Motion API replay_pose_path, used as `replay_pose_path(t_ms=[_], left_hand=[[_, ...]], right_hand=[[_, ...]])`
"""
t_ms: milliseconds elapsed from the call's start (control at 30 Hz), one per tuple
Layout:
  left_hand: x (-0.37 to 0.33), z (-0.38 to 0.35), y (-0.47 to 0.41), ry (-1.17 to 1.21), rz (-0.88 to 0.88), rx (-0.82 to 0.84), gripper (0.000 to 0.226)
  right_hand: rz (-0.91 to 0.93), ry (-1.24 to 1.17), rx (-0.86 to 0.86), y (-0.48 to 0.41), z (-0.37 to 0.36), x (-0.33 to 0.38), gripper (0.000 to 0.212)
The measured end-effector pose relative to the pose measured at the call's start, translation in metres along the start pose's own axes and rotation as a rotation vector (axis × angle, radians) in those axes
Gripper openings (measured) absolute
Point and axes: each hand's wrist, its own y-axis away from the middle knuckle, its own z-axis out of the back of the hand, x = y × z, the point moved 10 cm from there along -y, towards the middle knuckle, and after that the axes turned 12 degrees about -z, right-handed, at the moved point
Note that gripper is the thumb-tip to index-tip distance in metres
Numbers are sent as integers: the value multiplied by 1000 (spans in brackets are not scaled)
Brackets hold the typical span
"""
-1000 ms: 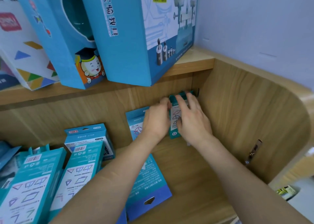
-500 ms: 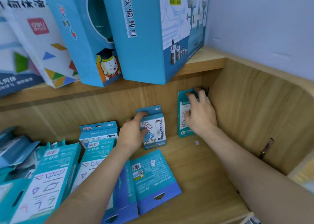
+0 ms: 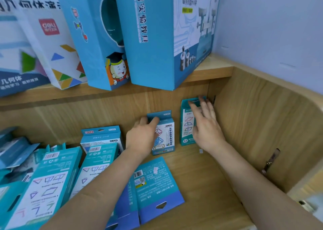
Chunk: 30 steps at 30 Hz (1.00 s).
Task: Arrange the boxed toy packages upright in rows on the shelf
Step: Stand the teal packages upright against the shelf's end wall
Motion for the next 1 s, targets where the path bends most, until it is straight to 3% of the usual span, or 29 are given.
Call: replay_pose_path(t_ms=[100, 200, 267, 333, 433, 500, 567, 667, 733, 833, 1000], left_hand=[[2, -3, -1, 1, -9, 36, 47], [5, 6, 2, 24, -36, 49, 56], [8, 24, 10, 93, -39, 22, 59], [8, 43, 26, 220, -3, -3, 49], [-7, 51, 73, 361, -19, 47, 32], [-25, 54, 116, 342, -149, 43, 27], [-35, 50, 154, 252, -255, 69, 34], [-33, 26, 191, 88, -303, 173, 65], [-34, 19, 203, 41, -339, 137, 59], [-35, 22, 210, 2, -340, 46, 41], [-33, 25, 213, -4, -322, -34, 36]], right_hand=[[-54, -154, -62, 15, 13, -3, 80], [-229, -450, -79, 35, 17, -18, 74], [-376, -694, 39, 58, 4, -25, 62], [-380, -758, 248, 90, -16, -12, 47], [-311, -654, 450, 139, -44, 14, 44], [-294, -585, 491, 160, -55, 25, 51], [-236, -507, 495, 173, -63, 33, 62], [-145, -328, 533, 188, -74, 41, 81], [-81, -94, 550, 197, -85, 43, 85], [26, 87, 452, 201, -93, 50, 73], [121, -29, 220, 192, -79, 56, 31]])
